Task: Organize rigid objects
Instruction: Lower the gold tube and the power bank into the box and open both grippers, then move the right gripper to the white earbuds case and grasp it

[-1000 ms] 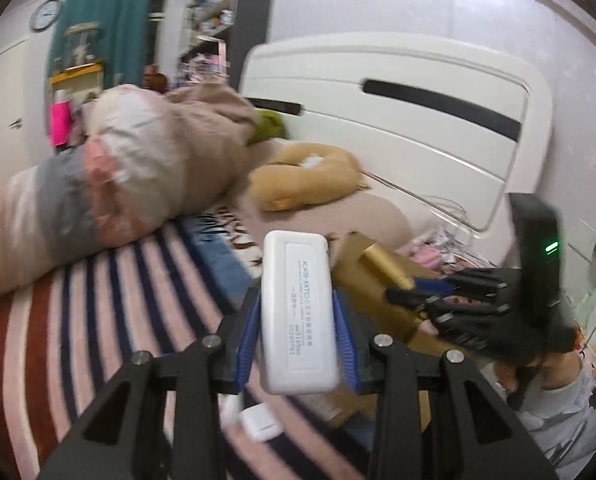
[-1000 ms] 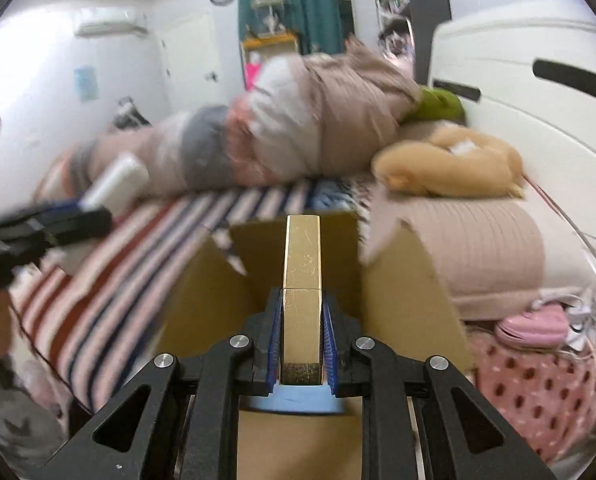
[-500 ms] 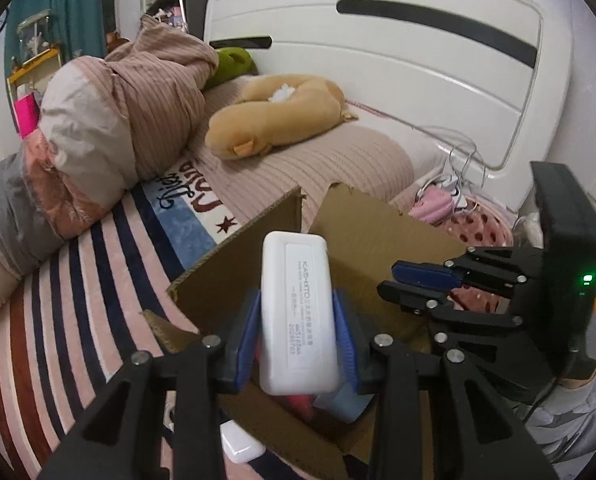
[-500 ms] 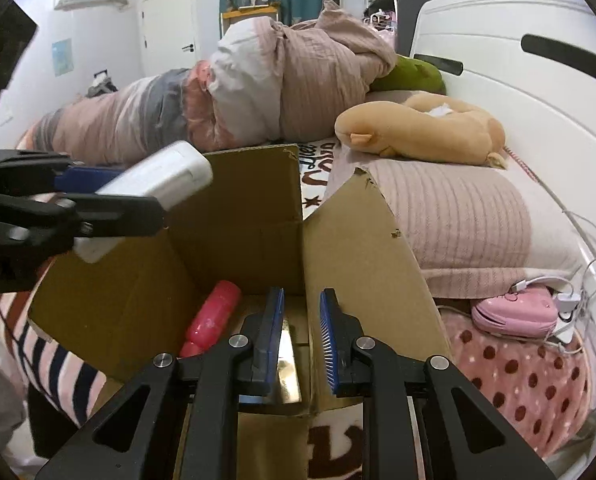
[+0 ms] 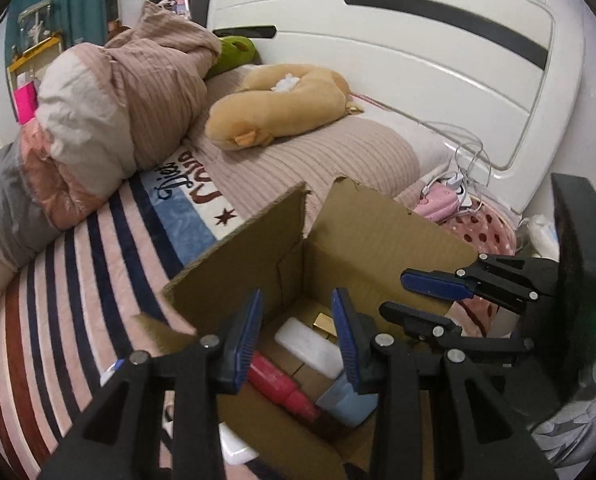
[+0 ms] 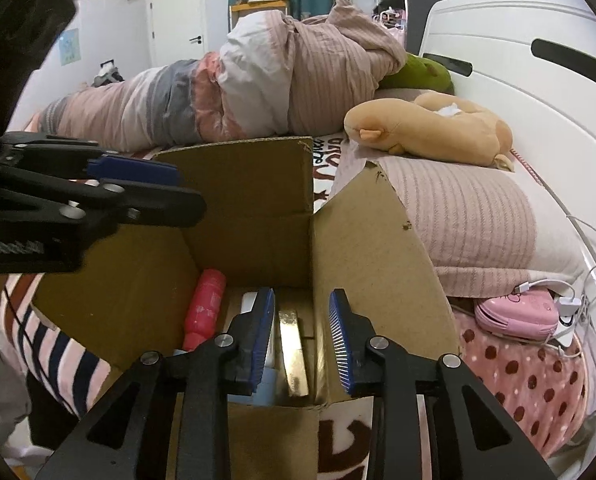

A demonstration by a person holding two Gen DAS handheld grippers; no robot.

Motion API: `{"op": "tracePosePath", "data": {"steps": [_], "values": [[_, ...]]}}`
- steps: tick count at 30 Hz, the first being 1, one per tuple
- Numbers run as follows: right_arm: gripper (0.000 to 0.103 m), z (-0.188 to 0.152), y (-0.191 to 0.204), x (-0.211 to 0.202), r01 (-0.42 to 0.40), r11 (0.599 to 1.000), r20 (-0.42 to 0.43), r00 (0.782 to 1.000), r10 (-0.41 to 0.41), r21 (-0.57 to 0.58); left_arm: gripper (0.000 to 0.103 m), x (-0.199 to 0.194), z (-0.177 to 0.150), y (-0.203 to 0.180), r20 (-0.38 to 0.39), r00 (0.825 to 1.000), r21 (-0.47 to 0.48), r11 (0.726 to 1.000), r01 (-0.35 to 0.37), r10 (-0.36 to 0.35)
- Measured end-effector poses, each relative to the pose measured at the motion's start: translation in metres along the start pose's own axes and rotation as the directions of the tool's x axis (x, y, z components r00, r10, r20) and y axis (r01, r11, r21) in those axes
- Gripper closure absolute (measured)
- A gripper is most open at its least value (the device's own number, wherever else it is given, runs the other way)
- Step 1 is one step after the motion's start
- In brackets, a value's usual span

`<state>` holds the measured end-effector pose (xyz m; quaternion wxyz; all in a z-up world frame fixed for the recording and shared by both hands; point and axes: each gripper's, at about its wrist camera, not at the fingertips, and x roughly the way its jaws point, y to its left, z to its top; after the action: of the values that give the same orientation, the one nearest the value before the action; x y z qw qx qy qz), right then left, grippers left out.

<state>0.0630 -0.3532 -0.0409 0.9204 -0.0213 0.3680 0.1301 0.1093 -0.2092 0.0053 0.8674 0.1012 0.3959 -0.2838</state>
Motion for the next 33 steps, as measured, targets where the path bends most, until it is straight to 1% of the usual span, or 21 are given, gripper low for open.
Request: {"op": "tracePosePath", "data": {"steps": [3, 4, 5, 7, 9, 12, 14, 16, 18, 21, 25, 29, 33], "values": [[0.079, 0.003, 0.003, -0.008, -0.011, 1.000, 0.008, 1.000, 0.011, 0.015, 0.065, -0.025, -0.009, 0.012, 0.047, 0.999, -0.025, 1.000, -0.013, 0.014], [0.079, 0.005, 0.006, -0.013, -0.018, 1.000, 0.019, 1.000, 0.017, 0.016, 0.061, -0.034, -0.012, 0.016, 0.063, 0.998, -0.037, 0.999, -0.015, 0.017], [0.079, 0.007, 0.011, -0.019, -0.029, 0.999, 0.037, 0.999, 0.028, 0.016, 0.057, -0.046, -0.017, 0.024, 0.086, 0.996, -0.055, 0.998, -0.020, 0.025], [0.079, 0.011, 0.023, -0.033, -0.066, 0.998, 0.079, 0.995, 0.065, 0.008, 0.053, -0.065, -0.026, 0.037, 0.117, 0.992, -0.081, 0.996, -0.039, 0.048], [0.079, 0.017, 0.041, -0.049, -0.111, 0.994, 0.124, 0.986, 0.112, -0.013, 0.051, -0.083, -0.040, 0.056, 0.138, 0.986, -0.109, 0.991, -0.079, 0.094], [0.079, 0.025, 0.077, -0.064, -0.165, 0.985, 0.166, 0.971, 0.172, -0.057, 0.051, -0.102, -0.063, 0.083, 0.149, 0.979, -0.148, 0.982, -0.118, 0.140], [0.079, 0.029, 0.099, -0.067, -0.202, 0.975, 0.167, 0.962, 0.215, -0.087, 0.048, -0.112, -0.081, 0.102, 0.156, 0.976, -0.180, 0.975, -0.126, 0.155], [0.079, 0.032, 0.126, -0.063, -0.248, 0.962, 0.145, 0.954, 0.263, -0.116, 0.046, -0.119, -0.099, 0.120, 0.156, 0.973, -0.208, 0.969, -0.135, 0.169], [0.079, 0.031, 0.147, -0.054, -0.265, 0.955, 0.115, 0.953, 0.280, -0.131, 0.046, -0.120, -0.117, 0.136, 0.148, 0.972, -0.227, 0.963, -0.145, 0.182], [0.079, 0.023, 0.171, -0.030, -0.278, 0.953, 0.045, 0.957, 0.285, -0.122, 0.046, -0.115, -0.143, 0.156, 0.140, 0.974, -0.240, 0.961, -0.140, 0.177], [0.079, 0.004, 0.184, 0.008, -0.261, 0.963, -0.032, 0.965, 0.260, -0.059, 0.046, -0.098, -0.168, 0.171, 0.123, 0.983, -0.234, 0.967, -0.103, 0.135], [0.079, -0.015, 0.186, 0.042, -0.180, 0.984, -0.075, 0.981, 0.180, 0.009, 0.046, -0.065, -0.186, 0.175, 0.079, 0.993, -0.234, 0.970, -0.062, 0.083], [0.078, -0.038, 0.174, 0.076, -0.081, 0.991, -0.119, 0.988, 0.094, 0.105, 0.046, -0.026, -0.196, 0.176, 0.036, 0.999, -0.251, 0.968, -0.010, 0.020]]}}
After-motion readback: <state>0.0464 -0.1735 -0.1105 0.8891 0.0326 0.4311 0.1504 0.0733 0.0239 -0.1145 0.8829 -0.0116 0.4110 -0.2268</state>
